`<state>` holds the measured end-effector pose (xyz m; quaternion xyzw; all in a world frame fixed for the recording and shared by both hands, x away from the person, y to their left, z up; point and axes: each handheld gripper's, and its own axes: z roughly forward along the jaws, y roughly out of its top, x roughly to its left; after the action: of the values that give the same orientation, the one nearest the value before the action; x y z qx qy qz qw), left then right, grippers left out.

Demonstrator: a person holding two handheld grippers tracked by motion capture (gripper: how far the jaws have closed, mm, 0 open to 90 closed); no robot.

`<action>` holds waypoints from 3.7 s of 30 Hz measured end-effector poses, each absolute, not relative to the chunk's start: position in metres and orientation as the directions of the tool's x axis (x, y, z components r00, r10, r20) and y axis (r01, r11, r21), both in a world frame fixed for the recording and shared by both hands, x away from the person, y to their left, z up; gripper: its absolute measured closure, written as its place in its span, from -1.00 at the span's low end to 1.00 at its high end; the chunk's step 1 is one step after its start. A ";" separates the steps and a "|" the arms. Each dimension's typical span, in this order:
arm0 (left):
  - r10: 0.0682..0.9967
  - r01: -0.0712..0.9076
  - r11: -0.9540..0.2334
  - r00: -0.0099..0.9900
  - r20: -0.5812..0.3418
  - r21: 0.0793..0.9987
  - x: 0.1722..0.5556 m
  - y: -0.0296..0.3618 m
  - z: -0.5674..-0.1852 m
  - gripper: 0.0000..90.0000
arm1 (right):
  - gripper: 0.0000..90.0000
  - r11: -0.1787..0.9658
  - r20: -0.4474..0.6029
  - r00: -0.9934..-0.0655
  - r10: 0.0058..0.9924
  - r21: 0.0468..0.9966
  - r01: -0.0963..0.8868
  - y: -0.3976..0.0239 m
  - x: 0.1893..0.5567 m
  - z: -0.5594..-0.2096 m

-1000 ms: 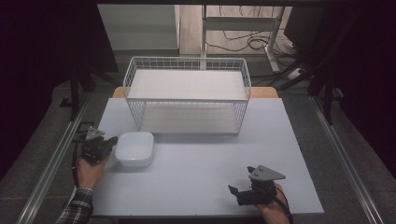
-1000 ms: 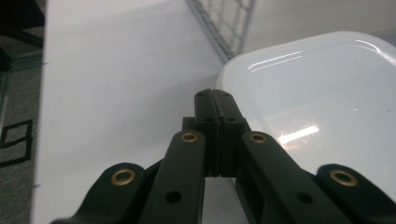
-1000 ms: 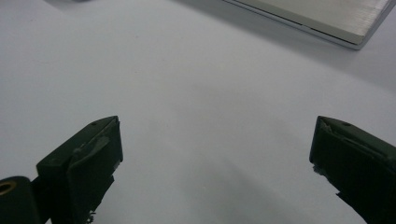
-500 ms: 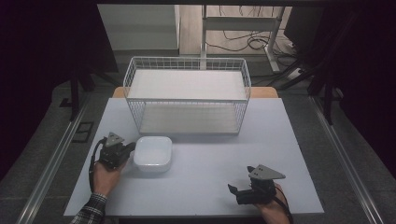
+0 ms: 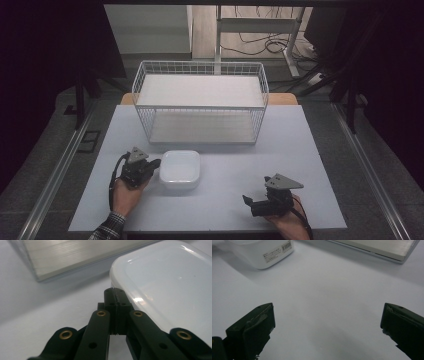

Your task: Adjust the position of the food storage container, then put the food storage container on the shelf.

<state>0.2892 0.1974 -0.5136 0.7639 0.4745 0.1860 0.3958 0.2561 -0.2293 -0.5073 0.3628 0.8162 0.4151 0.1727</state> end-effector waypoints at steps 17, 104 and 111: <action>0.813 0.550 -0.280 0.572 -0.111 0.787 0.283 0.151 -0.514 1.00 | -0.95 0.405 0.016 -0.674 0.739 0.788 0.463 -0.232 0.256 -0.509; 0.626 0.613 -0.244 0.691 -0.361 0.751 0.284 0.135 -0.510 -0.22 | -0.14 0.361 0.353 -0.698 0.623 0.662 0.657 -0.152 0.315 -0.489; 0.644 0.625 -0.167 0.654 -0.396 0.762 0.272 0.146 -0.505 0.48 | 0.54 0.299 0.378 -0.656 0.653 0.667 0.682 -0.167 0.297 -0.477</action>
<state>0.2724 0.1459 -0.5054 0.7638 0.4156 0.0097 0.4938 0.2975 -0.1675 -0.4772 0.4144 0.8057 0.4230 -0.0169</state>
